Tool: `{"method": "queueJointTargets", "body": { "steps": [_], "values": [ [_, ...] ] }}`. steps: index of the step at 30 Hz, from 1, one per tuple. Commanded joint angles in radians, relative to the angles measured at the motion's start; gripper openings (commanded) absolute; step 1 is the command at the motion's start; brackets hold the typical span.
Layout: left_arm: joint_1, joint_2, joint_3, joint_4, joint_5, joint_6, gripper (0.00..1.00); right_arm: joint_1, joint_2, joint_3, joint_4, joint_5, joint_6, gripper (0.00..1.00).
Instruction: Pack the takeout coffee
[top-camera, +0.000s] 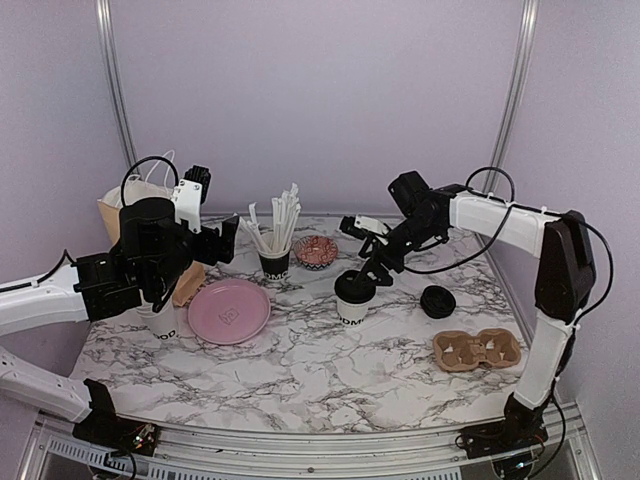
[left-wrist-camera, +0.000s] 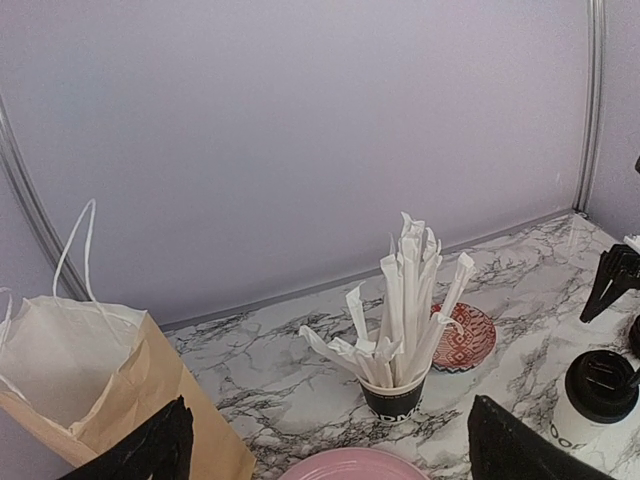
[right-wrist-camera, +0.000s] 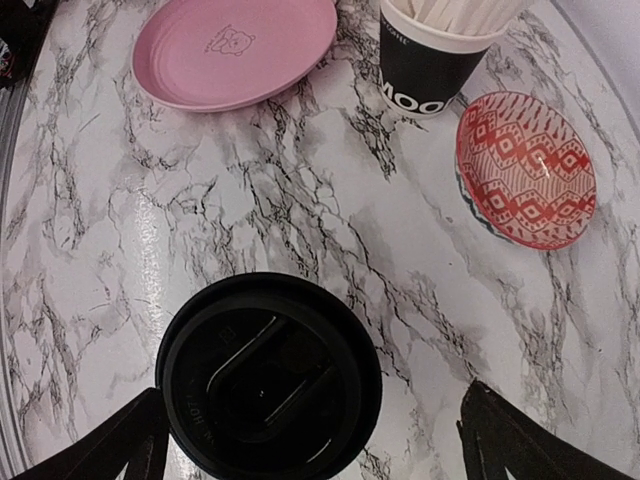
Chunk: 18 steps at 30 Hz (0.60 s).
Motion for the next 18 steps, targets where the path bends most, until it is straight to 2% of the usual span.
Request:
{"method": "queueJointTargets", "body": {
  "steps": [1,9,18],
  "values": [
    [0.005,0.004,0.036,-0.019,-0.004,0.005,0.96,0.027,0.023,0.066,-0.038,-0.035,-0.016,0.99],
    [0.005,0.007,0.039,-0.025,0.003,0.002,0.96,0.040,0.057,0.077,-0.064,-0.035,-0.019,0.99],
    [0.004,0.018,0.044,-0.035,0.010,0.001,0.96,0.066,0.065,0.050,-0.051,0.053,-0.021,0.99]
  ]
}}
